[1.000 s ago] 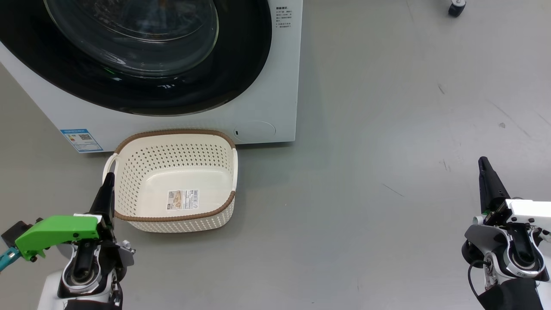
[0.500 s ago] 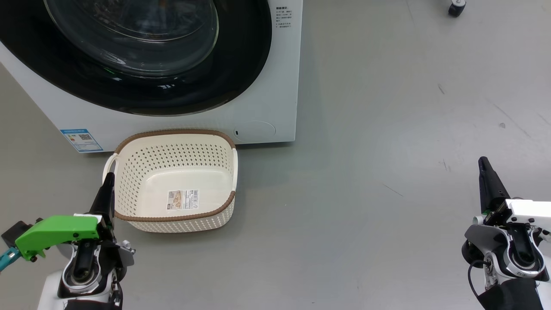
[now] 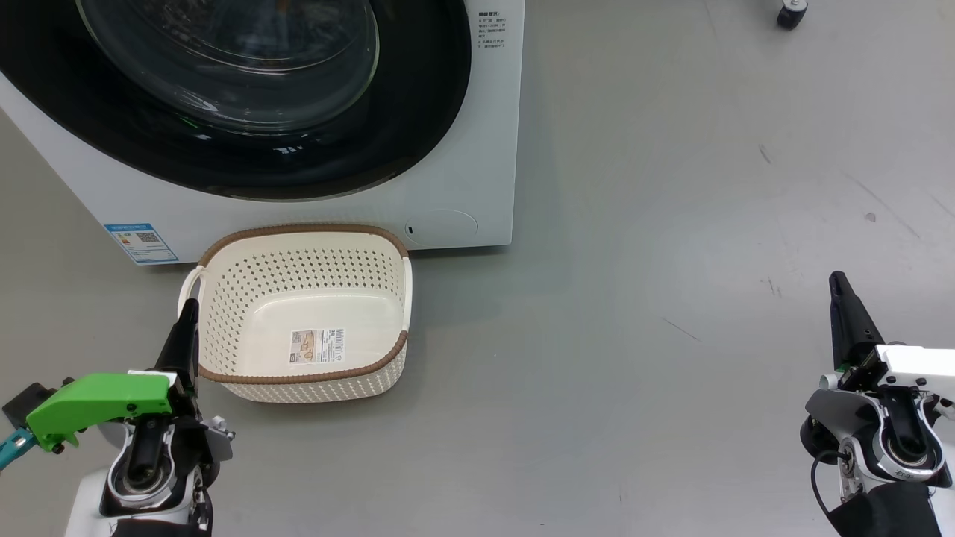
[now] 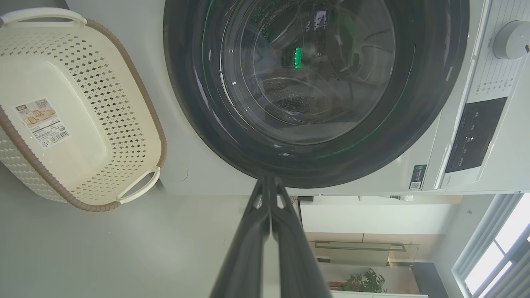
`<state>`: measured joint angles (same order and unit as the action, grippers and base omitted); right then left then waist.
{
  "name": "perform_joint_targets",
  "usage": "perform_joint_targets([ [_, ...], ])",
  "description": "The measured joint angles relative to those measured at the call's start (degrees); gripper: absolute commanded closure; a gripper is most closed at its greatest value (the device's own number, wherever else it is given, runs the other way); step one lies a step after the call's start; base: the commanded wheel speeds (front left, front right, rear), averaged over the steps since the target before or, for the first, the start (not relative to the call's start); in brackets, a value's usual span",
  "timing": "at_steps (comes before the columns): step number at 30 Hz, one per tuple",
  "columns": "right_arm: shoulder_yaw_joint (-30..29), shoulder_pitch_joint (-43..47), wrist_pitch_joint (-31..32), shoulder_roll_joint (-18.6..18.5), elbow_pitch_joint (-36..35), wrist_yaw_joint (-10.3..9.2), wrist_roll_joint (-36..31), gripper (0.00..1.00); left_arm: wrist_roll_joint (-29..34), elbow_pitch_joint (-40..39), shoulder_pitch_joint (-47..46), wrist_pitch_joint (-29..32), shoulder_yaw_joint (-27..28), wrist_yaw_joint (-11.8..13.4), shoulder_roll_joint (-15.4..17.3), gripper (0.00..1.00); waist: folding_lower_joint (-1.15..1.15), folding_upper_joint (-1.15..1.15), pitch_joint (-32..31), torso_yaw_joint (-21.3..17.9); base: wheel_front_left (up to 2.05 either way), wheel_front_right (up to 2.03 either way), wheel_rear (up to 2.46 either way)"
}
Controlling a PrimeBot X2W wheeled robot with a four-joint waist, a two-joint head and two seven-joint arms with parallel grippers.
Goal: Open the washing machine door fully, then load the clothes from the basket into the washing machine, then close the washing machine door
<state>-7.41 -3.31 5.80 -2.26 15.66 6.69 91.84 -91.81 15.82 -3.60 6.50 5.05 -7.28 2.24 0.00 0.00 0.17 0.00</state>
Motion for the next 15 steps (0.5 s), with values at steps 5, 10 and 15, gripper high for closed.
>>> perform_joint_targets([
  [5,0.0,0.0,0.0,0.0,0.0,0.00,0.0,1.00,0.0,0.0,0.0,0.0,0.0,0.0,0.0,1.00,0.00,0.00,0.0,0.0,0.00,0.00,0.00],
  [10,0.0,0.0,0.0,0.0,0.0,0.00,0.0,1.00,0.0,0.0,0.0,0.0,0.0,0.0,0.0,1.00,0.00,0.00,0.0,0.0,0.00,0.00,0.00],
  [15,0.0,0.0,0.0,0.0,0.0,0.00,0.0,1.00,0.0,0.0,0.0,0.0,0.0,0.0,0.0,1.00,0.00,0.00,0.0,0.0,0.00,0.00,0.00],
])
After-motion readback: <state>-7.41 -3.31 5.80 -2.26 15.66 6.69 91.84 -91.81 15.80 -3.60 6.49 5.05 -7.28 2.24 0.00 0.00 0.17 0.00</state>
